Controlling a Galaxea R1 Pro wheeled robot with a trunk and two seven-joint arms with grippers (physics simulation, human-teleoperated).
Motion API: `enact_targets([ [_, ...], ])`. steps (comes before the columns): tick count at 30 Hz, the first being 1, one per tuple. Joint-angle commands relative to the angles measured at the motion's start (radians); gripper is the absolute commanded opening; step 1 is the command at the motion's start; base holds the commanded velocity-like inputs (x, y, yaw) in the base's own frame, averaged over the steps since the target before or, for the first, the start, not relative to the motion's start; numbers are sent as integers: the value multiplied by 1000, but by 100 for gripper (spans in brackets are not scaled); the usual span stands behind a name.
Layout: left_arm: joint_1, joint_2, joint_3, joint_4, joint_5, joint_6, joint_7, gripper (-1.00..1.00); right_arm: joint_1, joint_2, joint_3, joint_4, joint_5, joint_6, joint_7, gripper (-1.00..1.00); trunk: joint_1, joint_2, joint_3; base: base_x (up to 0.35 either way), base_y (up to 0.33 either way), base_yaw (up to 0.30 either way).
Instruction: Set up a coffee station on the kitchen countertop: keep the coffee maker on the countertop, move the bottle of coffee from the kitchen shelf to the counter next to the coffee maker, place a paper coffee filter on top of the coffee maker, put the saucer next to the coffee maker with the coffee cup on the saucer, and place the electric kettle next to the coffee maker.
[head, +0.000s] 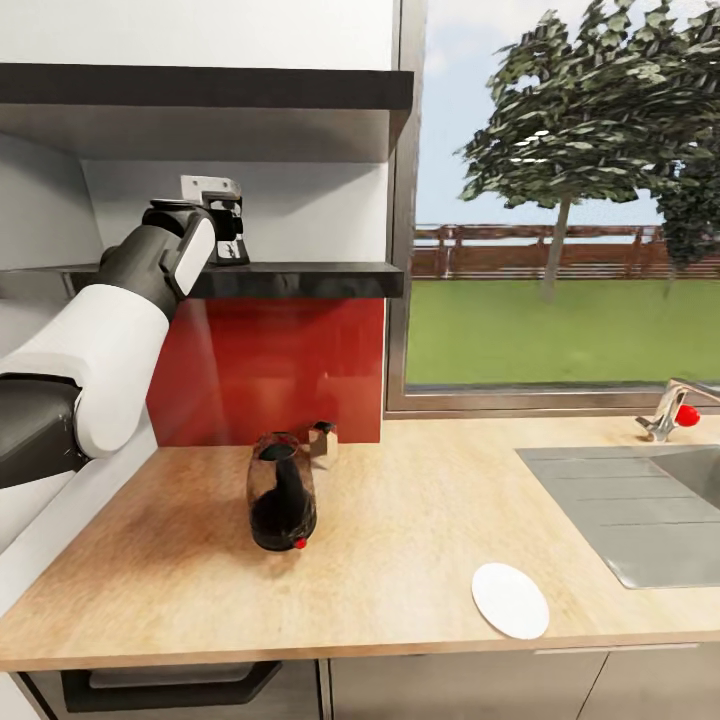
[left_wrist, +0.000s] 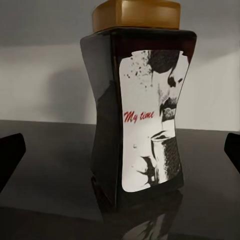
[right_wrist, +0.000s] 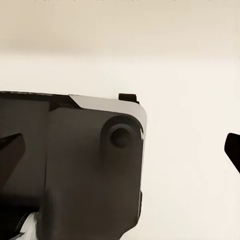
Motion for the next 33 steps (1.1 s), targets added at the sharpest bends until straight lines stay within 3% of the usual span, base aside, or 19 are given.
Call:
enact_targets([
  [1,0,1,-6,-1,5,5,7,100,0,0,8,0,-10,-3,1,100,0,-1,0,20,0,0],
  [33,0,3,-4,0,4,5,7,100,1,1,8,0,-10,-3,1,100,0,-1,0,76,11,0],
])
